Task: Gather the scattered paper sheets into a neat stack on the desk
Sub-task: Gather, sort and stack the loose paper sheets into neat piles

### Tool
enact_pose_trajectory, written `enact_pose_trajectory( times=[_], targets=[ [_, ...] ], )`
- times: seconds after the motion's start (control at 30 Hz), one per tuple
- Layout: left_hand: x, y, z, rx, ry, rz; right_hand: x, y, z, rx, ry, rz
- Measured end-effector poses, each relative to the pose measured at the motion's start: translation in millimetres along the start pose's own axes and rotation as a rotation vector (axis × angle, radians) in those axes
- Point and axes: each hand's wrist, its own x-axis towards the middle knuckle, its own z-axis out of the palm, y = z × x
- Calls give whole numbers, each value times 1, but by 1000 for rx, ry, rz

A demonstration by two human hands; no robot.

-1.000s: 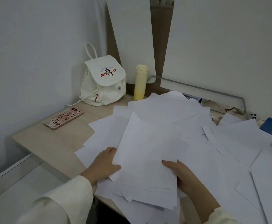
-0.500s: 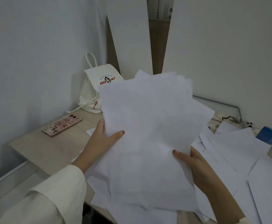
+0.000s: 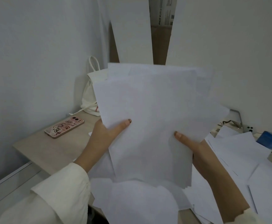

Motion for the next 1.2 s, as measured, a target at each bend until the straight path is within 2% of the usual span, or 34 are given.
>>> enact_pose_trajectory(
  times=[0.17, 0.37, 0.53, 0.63, 0.73, 0.8, 0.93, 1.13, 1.2],
  targets=[
    [1, 18, 9, -100, 81, 80, 5, -20, 1, 81, -57, -66],
    [-17, -10, 0, -138, 91, -6, -7, 5, 1, 64, 77, 40],
    [-30, -28, 6, -128, 118, -95, -15, 20, 15, 41, 78, 103],
    [-25, -17, 10, -140, 108, -85, -11, 9, 19, 41, 117, 18],
    [-26, -12, 6, -131, 126, 3, -12, 3, 12, 76, 158, -72],
    [-34, -20, 3, -107, 148, 13, -20, 12, 7, 41, 161, -55],
    [-57, -41, 9, -74, 132, -82, -34, 35, 9, -26, 60, 92],
    [-51, -22, 16, -78, 121, 6, -31, 20, 6, 22, 137, -56],
    [-56, -25, 14, -59, 128, 8, -33, 23, 3, 4, 104, -14]
  ],
)
